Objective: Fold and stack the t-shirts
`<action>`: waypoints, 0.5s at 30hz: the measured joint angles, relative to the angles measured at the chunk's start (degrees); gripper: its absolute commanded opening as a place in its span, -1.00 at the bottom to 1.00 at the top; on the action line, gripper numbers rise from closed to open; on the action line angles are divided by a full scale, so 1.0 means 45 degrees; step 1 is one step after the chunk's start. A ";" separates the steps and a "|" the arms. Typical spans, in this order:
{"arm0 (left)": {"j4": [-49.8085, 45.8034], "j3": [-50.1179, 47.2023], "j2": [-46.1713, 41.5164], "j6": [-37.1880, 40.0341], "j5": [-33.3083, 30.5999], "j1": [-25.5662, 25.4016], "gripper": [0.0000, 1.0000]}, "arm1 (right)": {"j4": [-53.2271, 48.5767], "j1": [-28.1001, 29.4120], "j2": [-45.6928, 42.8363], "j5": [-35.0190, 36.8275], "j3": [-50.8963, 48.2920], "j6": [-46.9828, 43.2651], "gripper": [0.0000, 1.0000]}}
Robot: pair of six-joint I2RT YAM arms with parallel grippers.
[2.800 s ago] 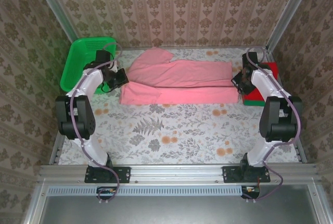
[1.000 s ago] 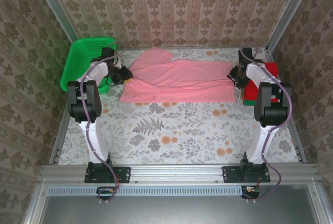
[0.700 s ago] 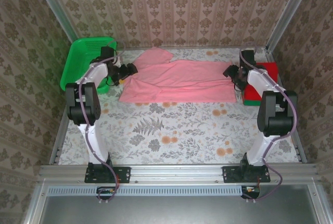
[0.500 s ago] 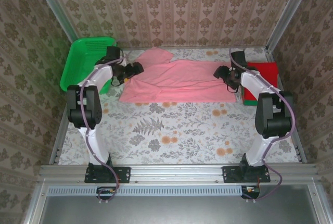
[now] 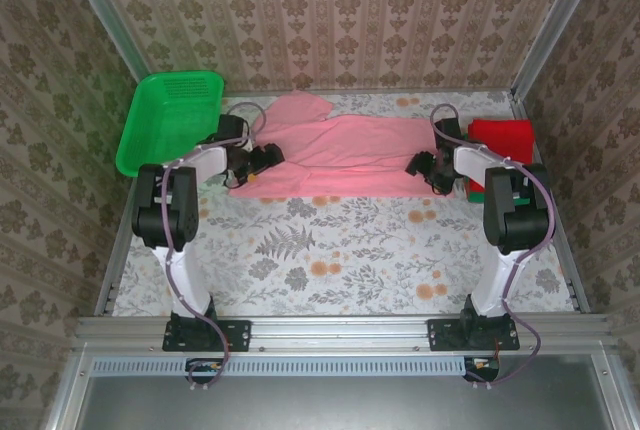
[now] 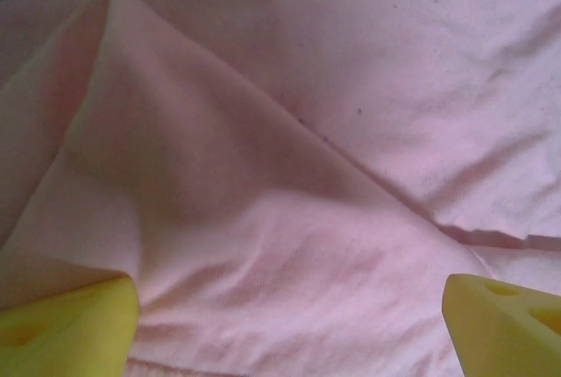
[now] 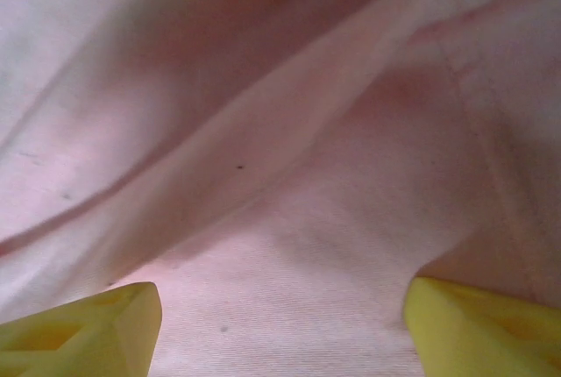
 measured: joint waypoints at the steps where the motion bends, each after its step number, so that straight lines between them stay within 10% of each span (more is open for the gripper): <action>1: 0.0204 -0.0423 -0.0209 -0.0039 -0.0063 -0.0068 0.82 | 0.0112 -0.0010 -0.0170 -0.0087 -0.0170 0.0044 0.54; 15: 0.1953 -0.5707 -0.4235 -0.0855 -0.0957 -0.1205 0.84 | -0.0253 -0.0112 -0.3944 -0.0151 -0.4561 0.0287 0.55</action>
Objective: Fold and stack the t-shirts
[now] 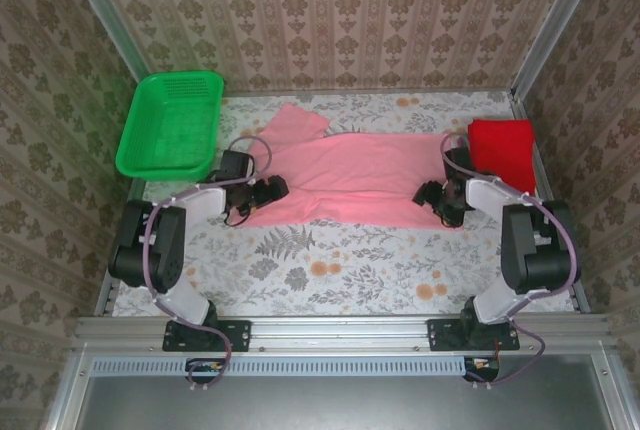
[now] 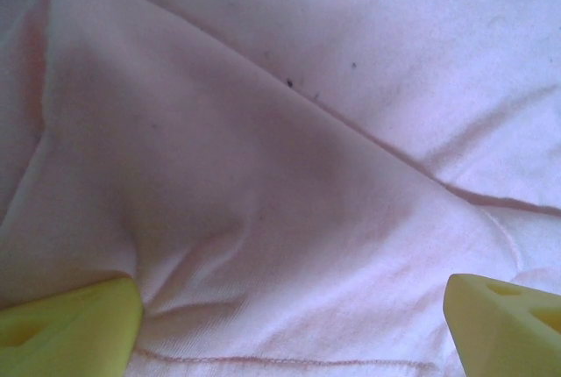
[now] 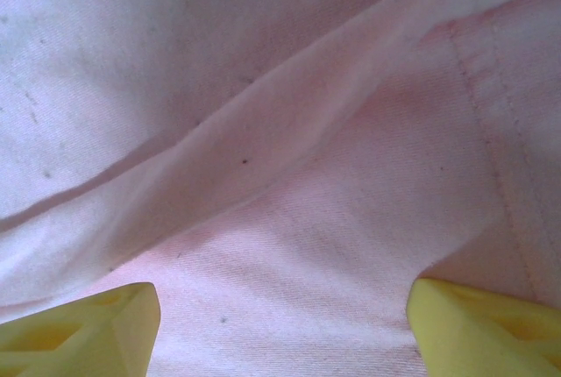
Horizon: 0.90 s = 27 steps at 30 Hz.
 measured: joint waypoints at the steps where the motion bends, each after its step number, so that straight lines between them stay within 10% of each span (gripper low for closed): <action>1: -0.0049 -0.0393 -0.0398 -0.0063 -0.0058 -0.0034 0.85 | -0.0170 -0.0053 -0.0330 0.0019 -0.0311 -0.0005 0.54; 14: -0.1656 -0.1972 -0.2846 -0.0364 -0.0311 -0.0049 1.00 | -0.1409 -0.1409 -0.1438 -0.1239 -0.1064 -0.1379 0.60; 27: -0.5163 0.6654 0.1384 0.3317 -0.0631 0.0131 0.99 | -0.0806 -0.1467 -0.2035 -0.2414 0.1399 -0.2297 0.63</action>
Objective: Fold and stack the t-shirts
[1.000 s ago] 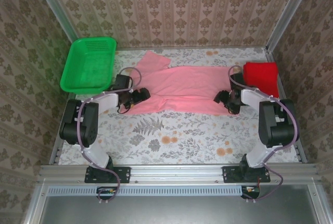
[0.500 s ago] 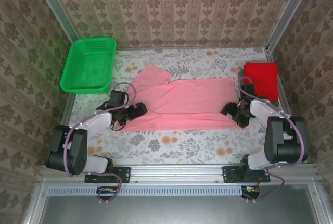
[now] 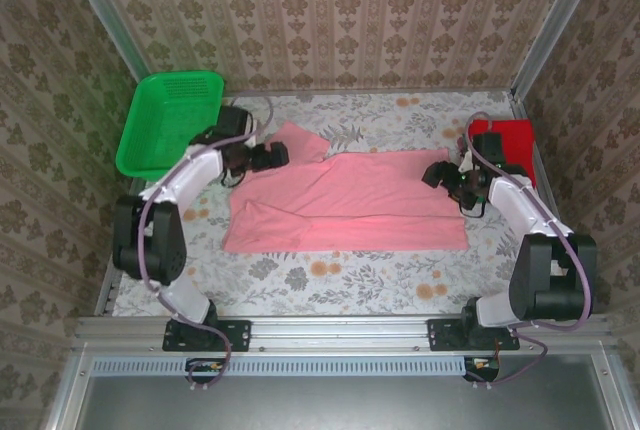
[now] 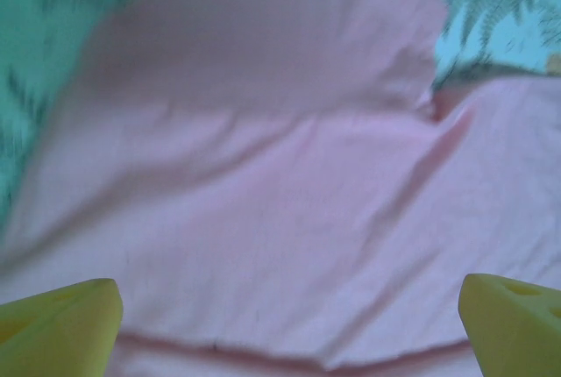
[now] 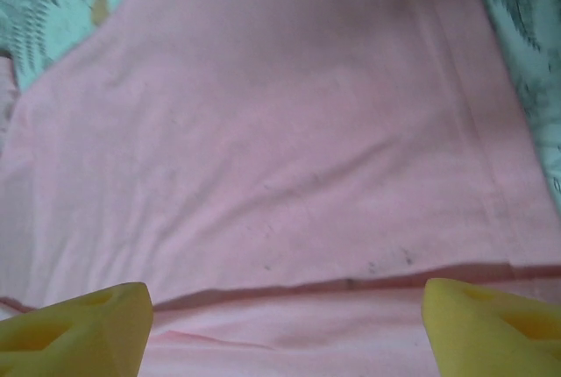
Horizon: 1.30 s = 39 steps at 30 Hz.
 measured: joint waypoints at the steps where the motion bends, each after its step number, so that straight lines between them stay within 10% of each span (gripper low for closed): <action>1: -0.0180 0.0622 0.0447 0.0432 -0.0005 0.0029 0.95 | 0.0078 0.0000 0.0000 -0.0010 0.0063 -0.0005 0.63; 21: -0.5833 1.1686 0.9607 0.7261 -0.1579 0.0549 0.26 | 0.0656 0.0000 0.0699 0.0000 0.0408 0.0369 0.63; 34: -0.6533 1.2565 1.0486 0.7417 -0.1530 0.0748 -0.13 | 0.0733 0.0000 0.2055 0.0024 0.2249 0.0957 0.63; 39: -0.6708 1.2628 1.0501 0.7363 -0.1520 0.0782 -0.60 | 0.0733 0.0000 0.2166 0.0019 0.2283 0.0967 0.63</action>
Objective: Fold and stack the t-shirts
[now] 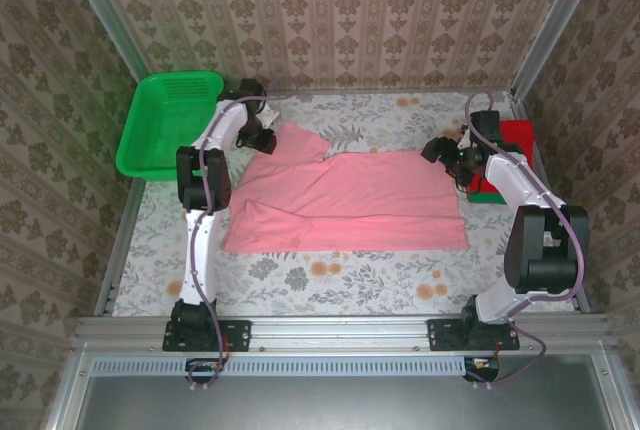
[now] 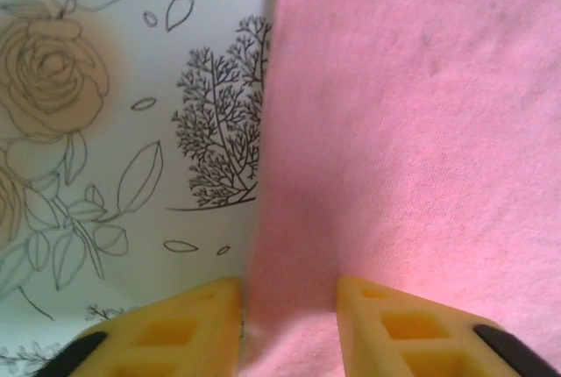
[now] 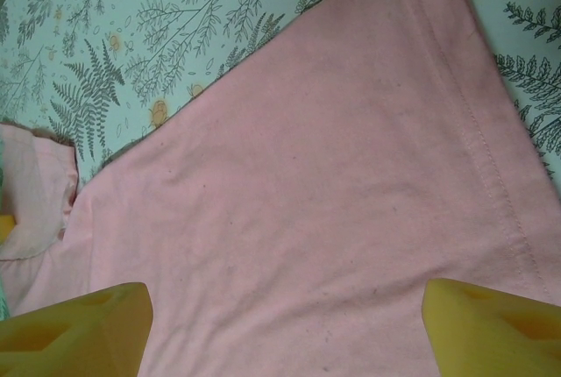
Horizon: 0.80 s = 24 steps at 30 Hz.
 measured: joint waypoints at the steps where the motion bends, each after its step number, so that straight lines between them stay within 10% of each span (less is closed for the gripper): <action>1: 0.0044 0.0000 0.0005 0.0034 -0.0039 0.0019 -0.66 | 0.0000 0.0000 0.0015 0.0000 0.0000 0.0000 0.63; 6: -0.0034 0.0000 0.0010 -0.0058 0.0058 0.0053 -1.00 | 0.0000 0.0000 0.0087 0.0010 0.0005 0.0029 0.61; 24: 0.0578 -0.0743 -0.0330 -0.0330 0.0738 0.0238 -1.00 | -0.2676 0.0131 0.5421 0.3512 0.5314 0.1195 0.00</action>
